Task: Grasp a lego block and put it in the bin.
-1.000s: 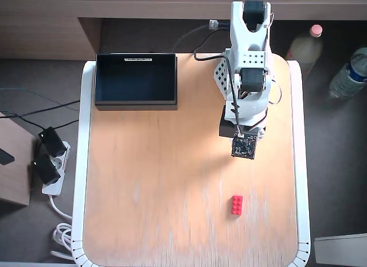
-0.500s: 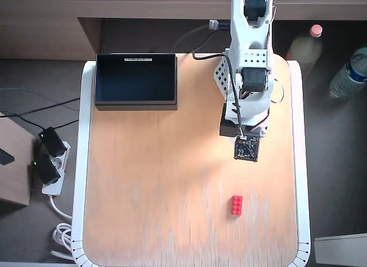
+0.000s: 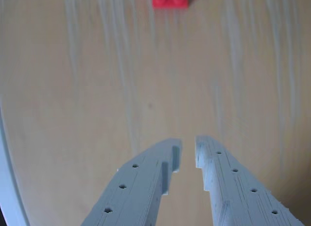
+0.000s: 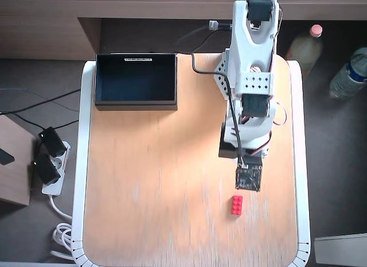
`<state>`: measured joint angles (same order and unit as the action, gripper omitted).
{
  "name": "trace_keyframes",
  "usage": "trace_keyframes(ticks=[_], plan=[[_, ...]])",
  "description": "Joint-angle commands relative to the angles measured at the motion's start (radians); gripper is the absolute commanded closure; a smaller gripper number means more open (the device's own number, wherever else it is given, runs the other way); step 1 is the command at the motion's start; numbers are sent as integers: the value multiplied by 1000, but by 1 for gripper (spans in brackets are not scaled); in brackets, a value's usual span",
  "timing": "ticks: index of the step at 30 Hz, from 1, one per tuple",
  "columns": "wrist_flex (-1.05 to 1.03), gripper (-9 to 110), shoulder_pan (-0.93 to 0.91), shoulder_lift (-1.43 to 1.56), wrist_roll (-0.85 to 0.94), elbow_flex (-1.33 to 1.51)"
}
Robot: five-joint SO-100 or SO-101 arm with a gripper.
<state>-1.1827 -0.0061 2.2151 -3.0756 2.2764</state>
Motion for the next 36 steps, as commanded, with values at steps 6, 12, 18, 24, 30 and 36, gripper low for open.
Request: trace_keyframes(ticks=[6,12,18,24,30,36], plan=[[253,96,-71,-206,-15,-126],[350,90,-84,-293,-3,-178],[353,85,-74,-379,18,-255],[422,76,-60,-468,31,-275],[486,74,-44,-522,37,-278],[495,74,-18,-574,52,-307]])
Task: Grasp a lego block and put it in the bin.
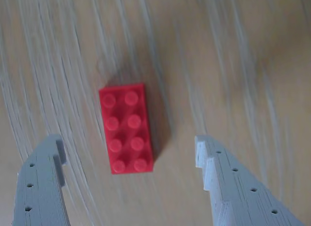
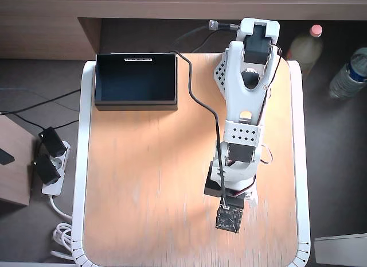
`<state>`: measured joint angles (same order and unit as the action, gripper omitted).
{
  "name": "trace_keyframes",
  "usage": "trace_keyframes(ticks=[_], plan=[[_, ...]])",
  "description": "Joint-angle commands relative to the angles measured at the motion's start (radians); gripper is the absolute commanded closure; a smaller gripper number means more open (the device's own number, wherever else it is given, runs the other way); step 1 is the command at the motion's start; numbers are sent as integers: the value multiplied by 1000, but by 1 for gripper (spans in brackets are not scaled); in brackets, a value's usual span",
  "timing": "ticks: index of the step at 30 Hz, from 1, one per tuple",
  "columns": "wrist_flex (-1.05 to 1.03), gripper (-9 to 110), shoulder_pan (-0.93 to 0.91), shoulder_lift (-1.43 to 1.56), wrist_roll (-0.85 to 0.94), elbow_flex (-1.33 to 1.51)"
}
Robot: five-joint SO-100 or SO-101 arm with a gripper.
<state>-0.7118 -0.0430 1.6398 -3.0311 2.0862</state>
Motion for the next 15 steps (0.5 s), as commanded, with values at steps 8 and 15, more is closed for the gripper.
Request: trace_keyframes(ticks=[8,15], plan=[[34,74,26,-28,21,-121],[64,74,26,-58,25,-121]])
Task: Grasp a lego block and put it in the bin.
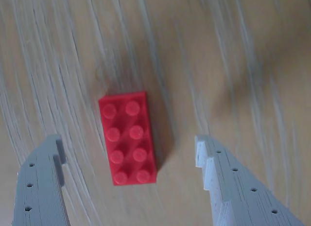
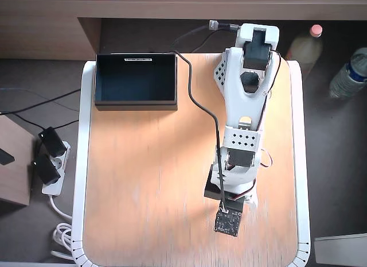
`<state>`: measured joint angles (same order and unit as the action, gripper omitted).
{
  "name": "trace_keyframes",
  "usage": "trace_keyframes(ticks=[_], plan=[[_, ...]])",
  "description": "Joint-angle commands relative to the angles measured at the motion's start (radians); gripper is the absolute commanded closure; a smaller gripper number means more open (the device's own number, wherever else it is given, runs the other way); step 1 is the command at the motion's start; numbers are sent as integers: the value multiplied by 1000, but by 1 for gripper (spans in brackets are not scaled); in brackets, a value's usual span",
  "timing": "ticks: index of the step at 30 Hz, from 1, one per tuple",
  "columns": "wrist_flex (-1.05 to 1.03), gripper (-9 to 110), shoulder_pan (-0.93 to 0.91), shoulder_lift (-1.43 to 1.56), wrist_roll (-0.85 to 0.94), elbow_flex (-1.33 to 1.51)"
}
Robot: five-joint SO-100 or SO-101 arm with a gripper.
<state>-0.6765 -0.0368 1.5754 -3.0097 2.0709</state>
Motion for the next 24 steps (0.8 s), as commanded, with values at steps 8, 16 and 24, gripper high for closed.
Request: trace_keyframes(ticks=[8,16,24], plan=[[35,75,21,-12,0,-106],[49,82,20,-23,12,-104],[49,100,20,-25,26,-103]])
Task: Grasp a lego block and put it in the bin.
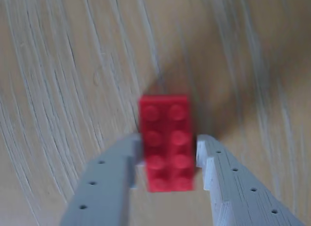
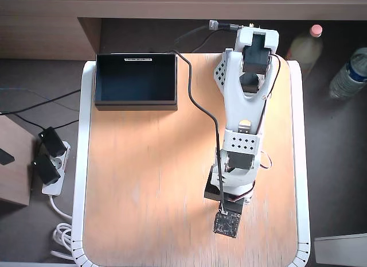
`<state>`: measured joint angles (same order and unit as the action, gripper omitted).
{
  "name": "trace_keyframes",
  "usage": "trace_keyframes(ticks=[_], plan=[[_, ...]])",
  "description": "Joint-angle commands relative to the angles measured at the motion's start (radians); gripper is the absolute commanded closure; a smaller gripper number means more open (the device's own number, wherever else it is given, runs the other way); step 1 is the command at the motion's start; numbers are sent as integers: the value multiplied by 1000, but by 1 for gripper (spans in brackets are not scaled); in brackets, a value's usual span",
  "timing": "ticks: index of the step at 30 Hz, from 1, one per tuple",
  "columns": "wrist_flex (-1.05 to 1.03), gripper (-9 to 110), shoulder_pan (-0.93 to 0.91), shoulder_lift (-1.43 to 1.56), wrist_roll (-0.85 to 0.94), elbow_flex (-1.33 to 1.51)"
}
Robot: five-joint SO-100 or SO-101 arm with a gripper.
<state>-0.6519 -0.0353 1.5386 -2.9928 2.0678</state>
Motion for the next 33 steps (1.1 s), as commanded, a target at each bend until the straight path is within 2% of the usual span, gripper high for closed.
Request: trace_keyframes(ticks=[1,9,16,27,33], plan=[[25,101,18,12,12,-100],[18,101,9,37,46,-100],[-25,101,-72,192,54,-103],[-207,101,-410,485,-41,-107],[-520,101,-650,522,-57,-308]])
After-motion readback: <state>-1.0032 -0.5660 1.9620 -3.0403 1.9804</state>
